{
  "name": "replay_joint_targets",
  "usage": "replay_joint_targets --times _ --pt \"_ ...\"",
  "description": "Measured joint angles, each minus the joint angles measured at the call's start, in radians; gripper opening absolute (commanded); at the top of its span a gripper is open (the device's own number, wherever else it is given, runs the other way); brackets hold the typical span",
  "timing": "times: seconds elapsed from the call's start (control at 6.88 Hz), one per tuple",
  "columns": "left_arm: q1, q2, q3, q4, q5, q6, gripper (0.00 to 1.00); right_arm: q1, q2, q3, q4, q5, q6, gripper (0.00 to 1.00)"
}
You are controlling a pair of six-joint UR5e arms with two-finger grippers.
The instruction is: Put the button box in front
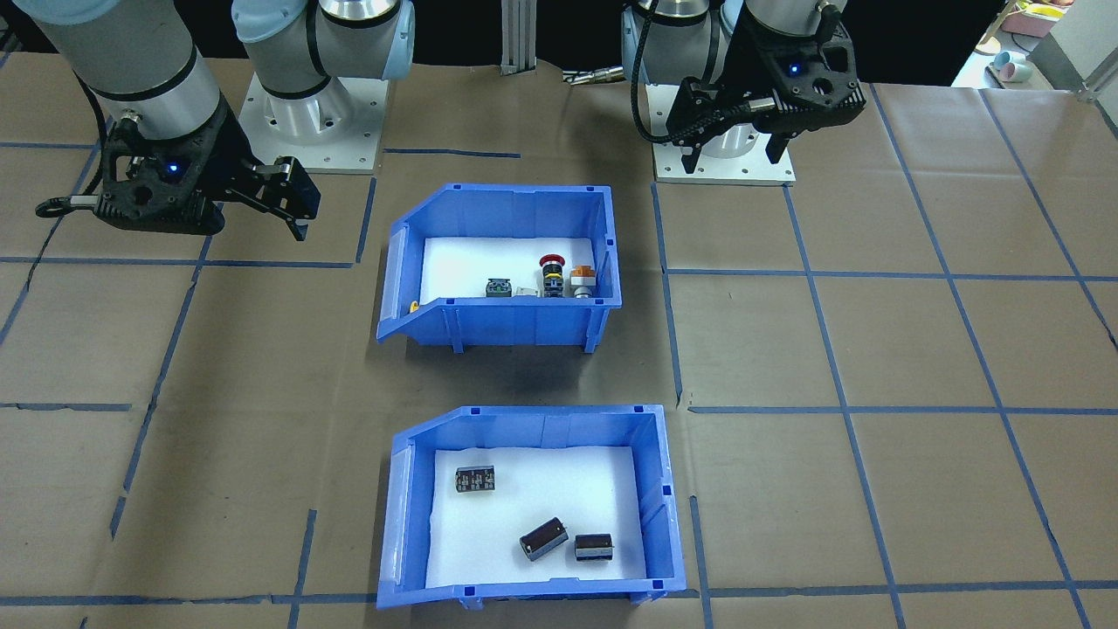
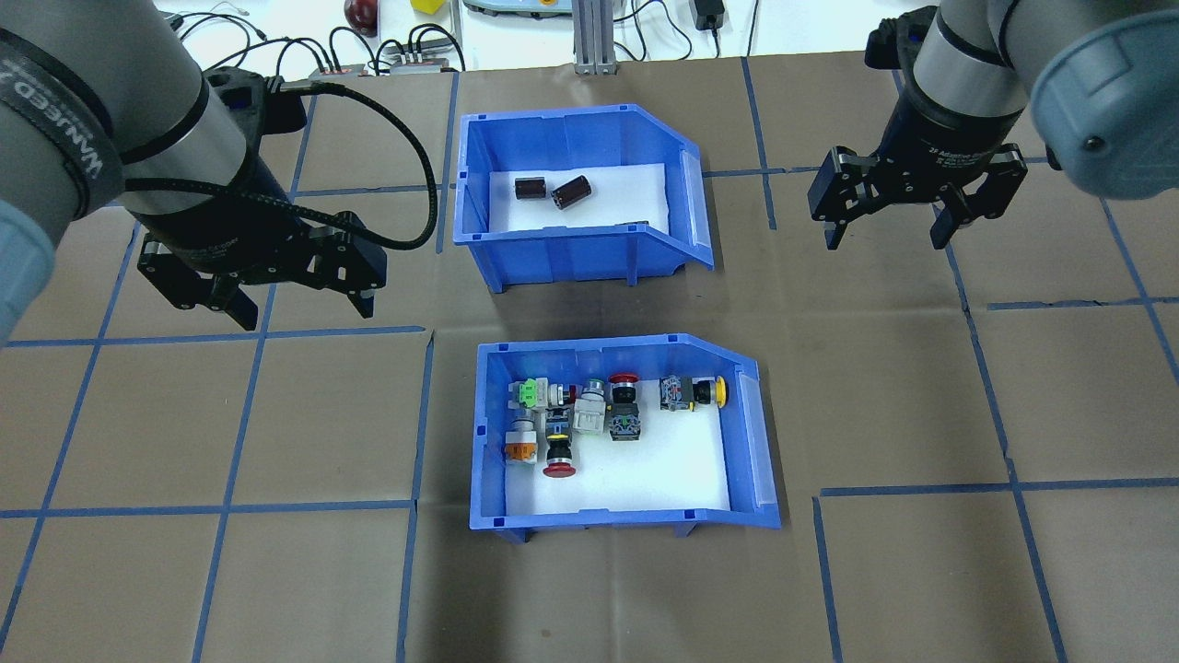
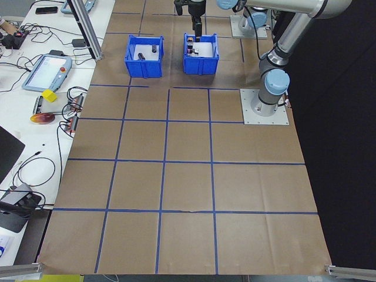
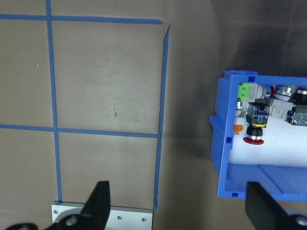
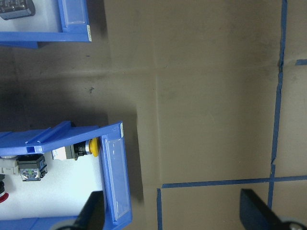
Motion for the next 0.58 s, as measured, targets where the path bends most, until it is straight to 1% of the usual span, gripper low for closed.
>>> replay_joint_targets --times 0.44,0.58 --pt "-0.003 0.024 -0.053 -0.008 0.008 -0.347 0.99 -0.001 0.004 -0.006 0.006 -0.005 -0.033 1.0" --pt "-0.009 0.043 -0.08 -0.012 -0.007 -0.496 0.99 -0.001 0.013 -0.014 0.002 -0.017 -0.062 1.0"
